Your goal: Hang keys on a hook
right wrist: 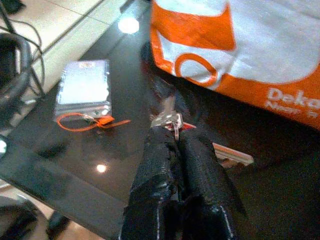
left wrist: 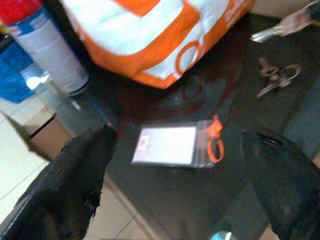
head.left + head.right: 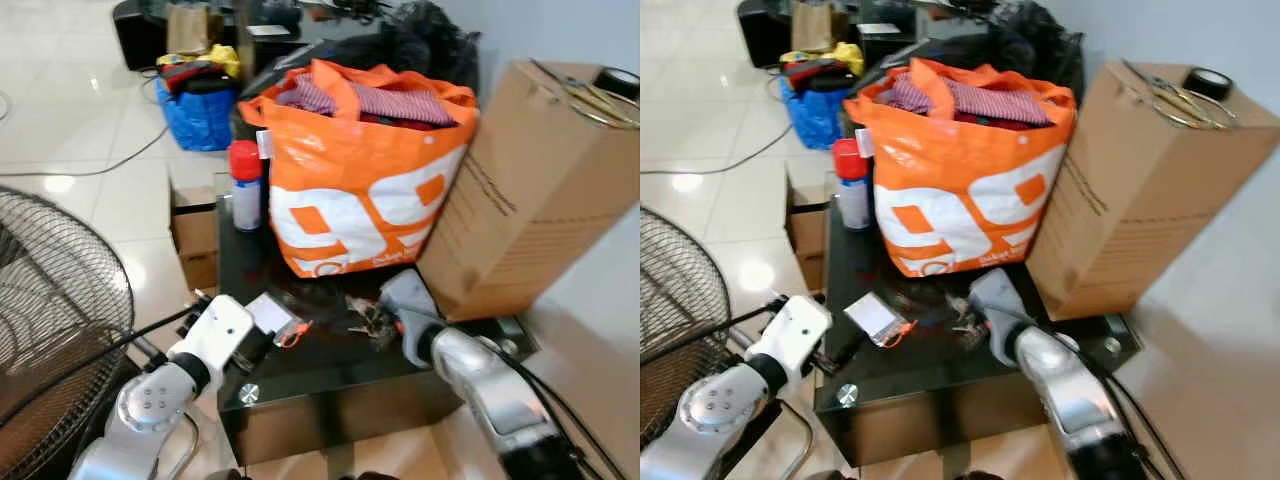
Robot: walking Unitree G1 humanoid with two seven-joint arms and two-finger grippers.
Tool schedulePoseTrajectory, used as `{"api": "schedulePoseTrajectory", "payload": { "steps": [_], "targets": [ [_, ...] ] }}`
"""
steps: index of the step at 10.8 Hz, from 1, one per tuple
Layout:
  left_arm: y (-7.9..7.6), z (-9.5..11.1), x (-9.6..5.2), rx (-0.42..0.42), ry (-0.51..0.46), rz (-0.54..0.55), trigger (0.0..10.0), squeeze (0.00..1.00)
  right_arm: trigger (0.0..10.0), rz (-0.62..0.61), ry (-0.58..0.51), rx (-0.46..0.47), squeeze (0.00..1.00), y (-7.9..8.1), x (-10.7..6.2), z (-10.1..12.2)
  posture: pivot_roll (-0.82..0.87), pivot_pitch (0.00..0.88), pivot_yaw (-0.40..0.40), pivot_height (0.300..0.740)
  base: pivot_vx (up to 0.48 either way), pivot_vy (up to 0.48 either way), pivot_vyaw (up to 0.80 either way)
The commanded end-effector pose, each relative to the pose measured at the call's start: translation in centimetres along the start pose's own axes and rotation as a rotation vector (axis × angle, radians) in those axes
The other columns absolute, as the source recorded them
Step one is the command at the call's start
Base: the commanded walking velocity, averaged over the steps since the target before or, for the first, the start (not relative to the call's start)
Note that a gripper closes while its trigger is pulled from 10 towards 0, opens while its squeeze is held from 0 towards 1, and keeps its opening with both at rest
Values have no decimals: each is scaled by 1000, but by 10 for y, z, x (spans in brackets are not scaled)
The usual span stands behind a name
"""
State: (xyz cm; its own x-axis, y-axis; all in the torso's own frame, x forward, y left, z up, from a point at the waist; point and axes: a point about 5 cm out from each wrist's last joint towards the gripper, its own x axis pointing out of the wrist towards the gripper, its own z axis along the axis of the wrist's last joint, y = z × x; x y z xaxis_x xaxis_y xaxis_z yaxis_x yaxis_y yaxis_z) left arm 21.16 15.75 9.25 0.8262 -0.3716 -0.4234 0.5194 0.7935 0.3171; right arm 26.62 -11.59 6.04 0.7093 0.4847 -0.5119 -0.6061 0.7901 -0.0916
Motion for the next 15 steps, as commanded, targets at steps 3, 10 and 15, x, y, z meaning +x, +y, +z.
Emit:
{"api": "schedulePoseTrajectory", "payload": {
  "steps": [3,10,15],
  "targets": [
    [-7,-5,-2,7,27,-71,10000,557,0,-23,98,-185,0,-4,-2,-10,27,0,-77,740,0,0,0],
    [-11,0,-1,-28,-6,-194,10000,557,0,18,47,-24,0,2,-7,-1,0,0,-60,740,0,0,0],
    [-9,9,1,-120,-84,-104,10000,561,0,8,-236,357,0,-5,-26,30,3,0,-71,740,0,0,0]
  ]
}}
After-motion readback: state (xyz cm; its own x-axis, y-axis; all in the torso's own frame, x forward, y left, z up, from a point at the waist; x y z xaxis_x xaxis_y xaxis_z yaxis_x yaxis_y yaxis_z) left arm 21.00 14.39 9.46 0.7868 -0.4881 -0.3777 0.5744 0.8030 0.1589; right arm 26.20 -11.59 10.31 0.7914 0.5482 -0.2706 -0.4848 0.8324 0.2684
